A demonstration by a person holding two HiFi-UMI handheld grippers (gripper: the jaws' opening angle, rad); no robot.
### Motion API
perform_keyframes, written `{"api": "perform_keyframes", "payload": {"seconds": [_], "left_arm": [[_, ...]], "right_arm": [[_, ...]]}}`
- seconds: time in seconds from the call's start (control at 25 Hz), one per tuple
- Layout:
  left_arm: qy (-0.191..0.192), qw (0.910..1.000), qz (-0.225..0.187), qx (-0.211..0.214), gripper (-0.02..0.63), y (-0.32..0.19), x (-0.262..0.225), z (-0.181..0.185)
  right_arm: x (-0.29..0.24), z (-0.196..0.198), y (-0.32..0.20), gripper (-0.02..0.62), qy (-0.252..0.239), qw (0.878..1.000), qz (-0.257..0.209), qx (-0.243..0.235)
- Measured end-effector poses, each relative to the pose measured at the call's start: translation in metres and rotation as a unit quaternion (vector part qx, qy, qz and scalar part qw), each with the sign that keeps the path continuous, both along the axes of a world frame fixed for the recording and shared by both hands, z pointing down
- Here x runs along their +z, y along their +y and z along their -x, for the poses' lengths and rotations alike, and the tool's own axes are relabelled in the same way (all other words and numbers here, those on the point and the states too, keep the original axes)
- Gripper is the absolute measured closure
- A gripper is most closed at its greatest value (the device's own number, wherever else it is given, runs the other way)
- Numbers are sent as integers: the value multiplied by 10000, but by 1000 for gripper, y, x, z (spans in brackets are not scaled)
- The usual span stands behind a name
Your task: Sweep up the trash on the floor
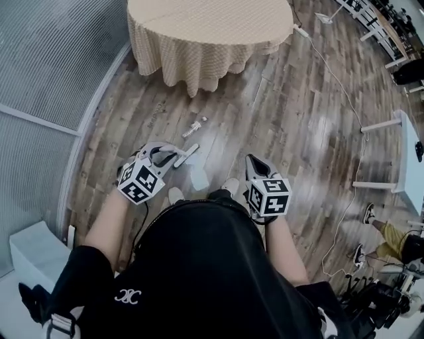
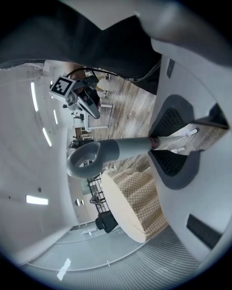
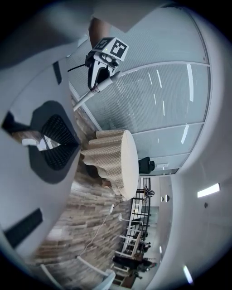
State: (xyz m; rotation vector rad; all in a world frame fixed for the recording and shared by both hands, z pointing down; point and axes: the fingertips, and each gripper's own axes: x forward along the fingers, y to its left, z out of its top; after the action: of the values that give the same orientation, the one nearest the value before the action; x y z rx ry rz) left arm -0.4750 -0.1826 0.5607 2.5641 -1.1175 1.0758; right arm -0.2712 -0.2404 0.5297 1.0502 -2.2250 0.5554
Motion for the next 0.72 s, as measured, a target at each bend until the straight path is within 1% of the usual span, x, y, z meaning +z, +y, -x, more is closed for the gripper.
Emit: {"api": "perform_keyframes", "payload": {"seconds": [0.12, 0.24, 0.4, 0.48, 0.6, 0.72], "left_arm": [[-66, 9994, -59, 339, 515, -12, -8, -17], [-170, 9974, -250, 651, 511, -30, -20, -28], [-243, 9943, -589, 860, 506, -60, -48, -47], [-387, 9918, -736, 971, 505, -77, -55, -54], [-794, 9835, -917, 1346, 500, -99, -57, -64], [-1062, 9742, -1110, 1655, 500, -121, -63, -76]], "right_arm": [[3, -16, -4, 581, -47, 9998, 18, 206], [7, -28, -8, 581, -98, 9991, 38, 422], [7, -54, -13, 581, -152, 9976, 68, 671], [9, -70, -16, 581, -180, 9965, 67, 818], [14, -88, -20, 581, -214, 9946, 67, 1013], [19, -103, -26, 581, -235, 9930, 53, 1158]]}}
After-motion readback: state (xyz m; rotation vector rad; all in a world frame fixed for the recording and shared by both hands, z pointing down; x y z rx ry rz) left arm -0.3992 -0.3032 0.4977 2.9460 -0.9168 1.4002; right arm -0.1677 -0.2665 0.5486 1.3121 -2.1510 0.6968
